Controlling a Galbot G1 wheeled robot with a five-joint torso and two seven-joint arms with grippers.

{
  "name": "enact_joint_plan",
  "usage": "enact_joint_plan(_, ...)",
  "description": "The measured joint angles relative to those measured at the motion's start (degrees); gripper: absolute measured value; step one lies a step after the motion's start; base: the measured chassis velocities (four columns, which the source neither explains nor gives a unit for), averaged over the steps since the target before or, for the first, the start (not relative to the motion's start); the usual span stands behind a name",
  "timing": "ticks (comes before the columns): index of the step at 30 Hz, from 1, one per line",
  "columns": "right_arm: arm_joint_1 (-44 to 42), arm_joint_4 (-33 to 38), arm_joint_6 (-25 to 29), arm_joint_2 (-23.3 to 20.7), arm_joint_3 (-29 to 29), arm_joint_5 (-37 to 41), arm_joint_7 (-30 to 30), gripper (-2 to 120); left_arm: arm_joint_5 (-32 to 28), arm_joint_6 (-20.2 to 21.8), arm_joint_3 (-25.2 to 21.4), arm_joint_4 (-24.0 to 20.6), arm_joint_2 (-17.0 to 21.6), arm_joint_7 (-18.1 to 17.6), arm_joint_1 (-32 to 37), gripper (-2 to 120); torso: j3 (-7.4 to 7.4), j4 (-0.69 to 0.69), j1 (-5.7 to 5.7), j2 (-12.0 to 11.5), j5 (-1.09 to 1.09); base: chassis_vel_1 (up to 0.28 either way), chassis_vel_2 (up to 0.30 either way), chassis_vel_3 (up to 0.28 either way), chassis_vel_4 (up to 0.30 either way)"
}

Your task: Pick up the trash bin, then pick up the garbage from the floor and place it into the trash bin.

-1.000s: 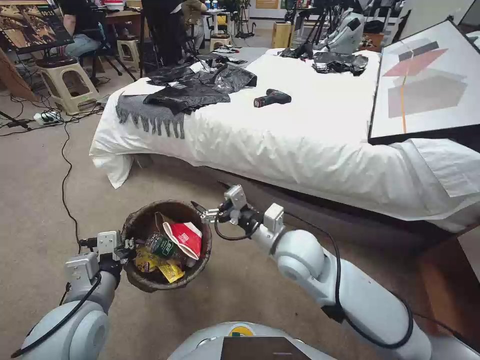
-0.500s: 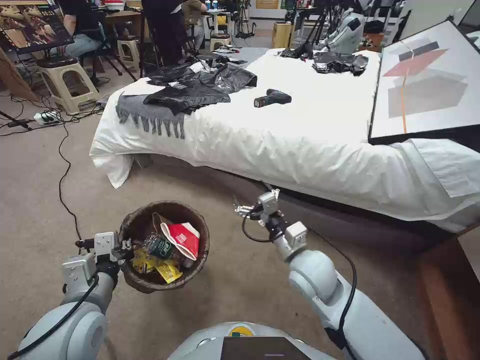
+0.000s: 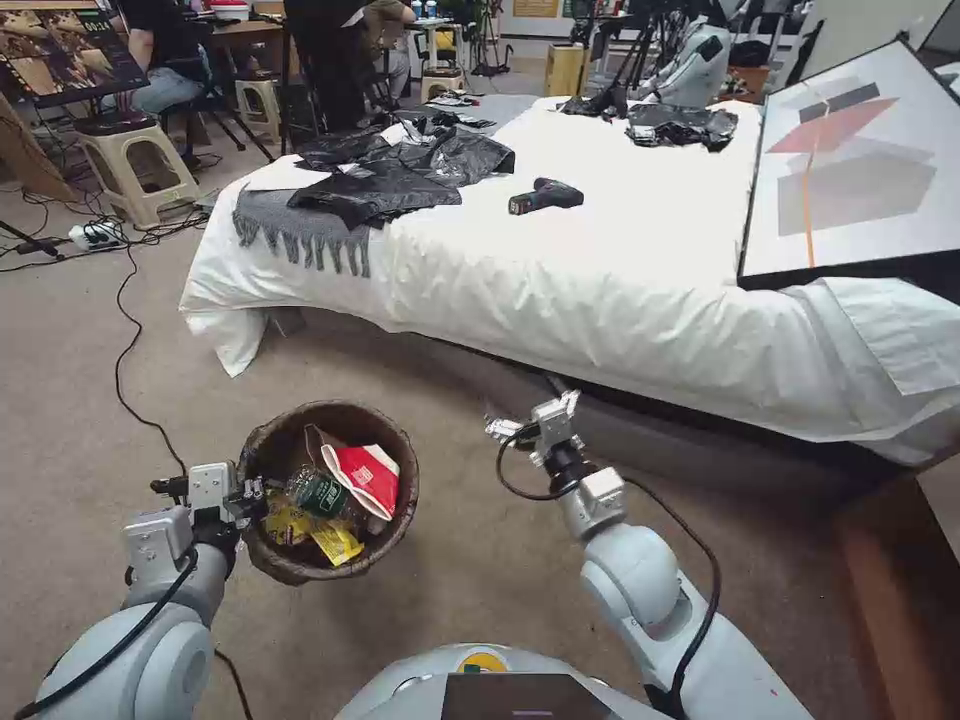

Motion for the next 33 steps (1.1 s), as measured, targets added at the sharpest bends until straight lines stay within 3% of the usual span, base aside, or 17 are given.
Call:
enact_joint_plan(7, -4.49, 0.0, 0.61, 3.56, 1.95, -0.68, 0.03, 100, 0.19, 0.0, 0.06, 0.0, -0.14, 0.13, 0.05, 3, 0.0, 0.03, 0.0, 0.0, 0.01, 0.0, 0.0, 0.0, 0.0)
enact_joint_plan(33, -7.55, 0.32, 0.49, 4.95, 3.32, -0.12, 0.1, 100, 0.52, 0.0, 0.22, 0.0, -0.32, 0.23, 0.59, 3, 0.0, 0.03, 0.0, 0.0, 0.01, 0.0, 0.0, 0.0, 0.0)
